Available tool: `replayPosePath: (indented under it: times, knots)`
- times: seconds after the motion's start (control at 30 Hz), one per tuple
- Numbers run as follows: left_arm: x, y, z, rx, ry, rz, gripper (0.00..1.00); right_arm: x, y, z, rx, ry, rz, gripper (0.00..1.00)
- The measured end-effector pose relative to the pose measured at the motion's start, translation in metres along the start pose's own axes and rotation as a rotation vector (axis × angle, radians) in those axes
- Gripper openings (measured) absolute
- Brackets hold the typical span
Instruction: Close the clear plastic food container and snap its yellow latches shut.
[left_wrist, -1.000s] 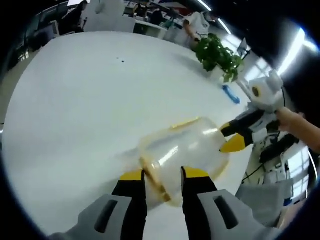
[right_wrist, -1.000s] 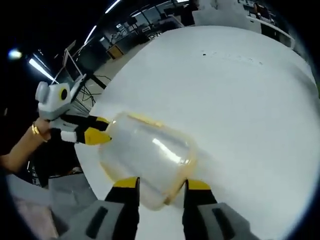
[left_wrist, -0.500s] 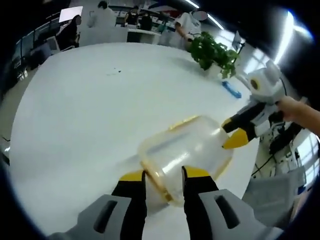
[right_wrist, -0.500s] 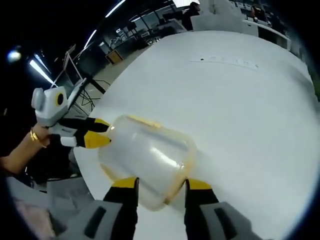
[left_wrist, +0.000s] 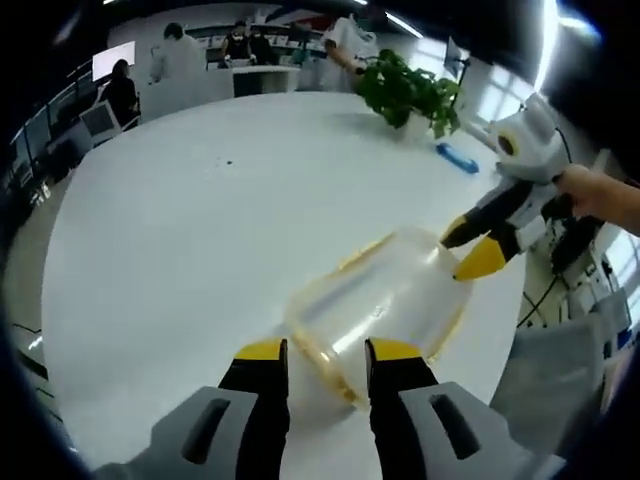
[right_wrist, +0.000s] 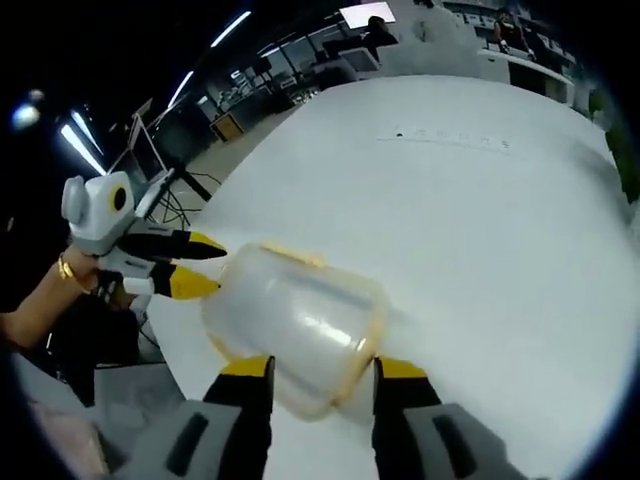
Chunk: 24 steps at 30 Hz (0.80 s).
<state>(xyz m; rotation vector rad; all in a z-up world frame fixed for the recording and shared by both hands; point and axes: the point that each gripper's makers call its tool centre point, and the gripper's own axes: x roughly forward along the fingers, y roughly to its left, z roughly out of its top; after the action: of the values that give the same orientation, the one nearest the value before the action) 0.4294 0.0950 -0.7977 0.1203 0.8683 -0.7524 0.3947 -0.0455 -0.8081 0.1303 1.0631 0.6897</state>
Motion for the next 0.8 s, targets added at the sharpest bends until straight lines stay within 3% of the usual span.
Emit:
replayPosePath:
  times: [0.37,0.47,0.57,0.8]
  knots:
    - [0.006,-0.021,-0.009,0.209,0.036,-0.012,0.30,0.001,0.001,0.010,-0.124,-0.008,-0.039,0.35]
    - [0.007,-0.027,-0.006,0.226,0.015,-0.020,0.30,0.002,0.001,0.012,-0.181,-0.008,-0.048,0.34]
    - [0.010,-0.035,0.003,0.209,-0.038,-0.053,0.24,0.004,0.009,0.018,-0.225,-0.025,-0.035,0.29]
    - [0.017,-0.043,-0.001,0.257,-0.027,-0.060,0.30,0.012,0.020,0.026,-0.279,-0.028,-0.011,0.30]
